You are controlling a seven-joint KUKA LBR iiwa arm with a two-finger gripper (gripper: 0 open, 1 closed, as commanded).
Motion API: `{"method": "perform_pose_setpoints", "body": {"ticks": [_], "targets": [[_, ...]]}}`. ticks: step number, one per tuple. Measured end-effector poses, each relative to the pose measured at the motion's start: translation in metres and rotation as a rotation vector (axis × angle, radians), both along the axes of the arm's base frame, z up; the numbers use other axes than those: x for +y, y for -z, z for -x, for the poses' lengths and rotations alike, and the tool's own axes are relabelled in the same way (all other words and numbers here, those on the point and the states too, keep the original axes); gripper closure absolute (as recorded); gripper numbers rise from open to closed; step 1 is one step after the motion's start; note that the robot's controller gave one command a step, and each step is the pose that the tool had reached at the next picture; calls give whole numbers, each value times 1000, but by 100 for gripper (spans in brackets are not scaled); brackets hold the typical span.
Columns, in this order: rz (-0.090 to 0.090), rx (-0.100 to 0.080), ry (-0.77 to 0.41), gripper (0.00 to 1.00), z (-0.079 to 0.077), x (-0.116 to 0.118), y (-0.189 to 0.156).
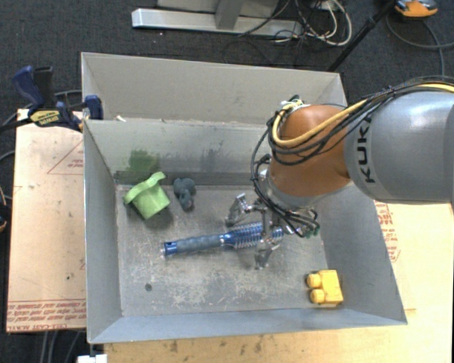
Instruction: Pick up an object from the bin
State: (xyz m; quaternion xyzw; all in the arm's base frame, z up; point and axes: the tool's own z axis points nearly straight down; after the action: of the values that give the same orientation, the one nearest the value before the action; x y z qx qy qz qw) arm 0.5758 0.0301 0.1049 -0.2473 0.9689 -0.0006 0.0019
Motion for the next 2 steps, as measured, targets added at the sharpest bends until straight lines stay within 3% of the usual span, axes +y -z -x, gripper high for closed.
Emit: {"method": "perform_pose_setpoints", "body": {"ticks": [1, 2], "targets": [[-6, -1, 78, 0, -4, -9, 30], [-3, 1, 79, 0, -5, -8, 27]]}}
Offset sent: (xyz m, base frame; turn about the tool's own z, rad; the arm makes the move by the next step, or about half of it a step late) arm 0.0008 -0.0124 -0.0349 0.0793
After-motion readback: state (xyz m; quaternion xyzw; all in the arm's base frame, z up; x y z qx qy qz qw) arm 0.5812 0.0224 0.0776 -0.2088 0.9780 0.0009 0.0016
